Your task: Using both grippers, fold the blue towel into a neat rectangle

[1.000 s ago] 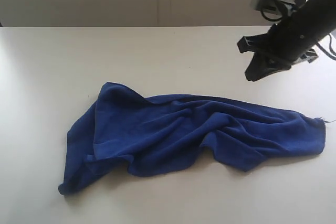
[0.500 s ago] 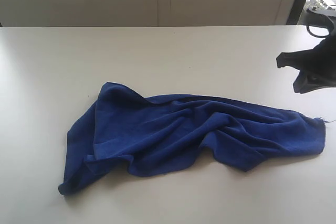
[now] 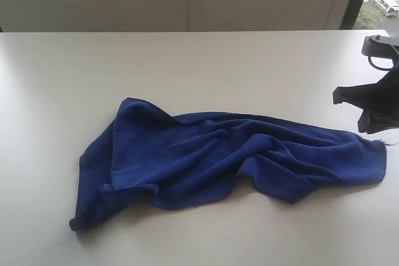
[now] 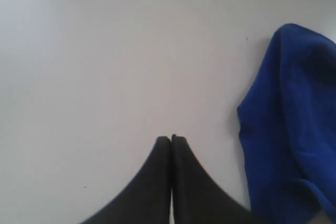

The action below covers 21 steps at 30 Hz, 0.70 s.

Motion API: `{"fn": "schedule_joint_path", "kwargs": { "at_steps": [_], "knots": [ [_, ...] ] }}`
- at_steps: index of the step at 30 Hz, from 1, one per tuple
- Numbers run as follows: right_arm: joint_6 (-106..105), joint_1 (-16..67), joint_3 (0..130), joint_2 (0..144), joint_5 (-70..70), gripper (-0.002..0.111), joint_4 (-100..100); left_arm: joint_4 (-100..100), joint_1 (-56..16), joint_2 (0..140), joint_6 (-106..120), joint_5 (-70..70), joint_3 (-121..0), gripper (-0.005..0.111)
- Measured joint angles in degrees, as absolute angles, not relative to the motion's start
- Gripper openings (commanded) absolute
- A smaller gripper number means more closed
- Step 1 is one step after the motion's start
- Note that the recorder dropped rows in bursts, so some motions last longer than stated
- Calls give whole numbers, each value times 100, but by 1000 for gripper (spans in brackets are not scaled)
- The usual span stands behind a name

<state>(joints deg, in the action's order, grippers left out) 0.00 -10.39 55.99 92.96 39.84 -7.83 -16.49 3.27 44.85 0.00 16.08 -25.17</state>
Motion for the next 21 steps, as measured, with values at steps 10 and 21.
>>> {"fn": "schedule_joint_path", "kwargs": {
  "at_steps": [10, 21],
  "knots": [
    [612, -1075, 5599, 9296, 3996, 24, -82, -5428, 327, 6971, 3843, 2362, -3627, 0],
    [641, -1075, 5595, 9283, 4065, 24, -53, -6844, -444, 9106, 5730, 2251, -4706, 3]
  ]
}}
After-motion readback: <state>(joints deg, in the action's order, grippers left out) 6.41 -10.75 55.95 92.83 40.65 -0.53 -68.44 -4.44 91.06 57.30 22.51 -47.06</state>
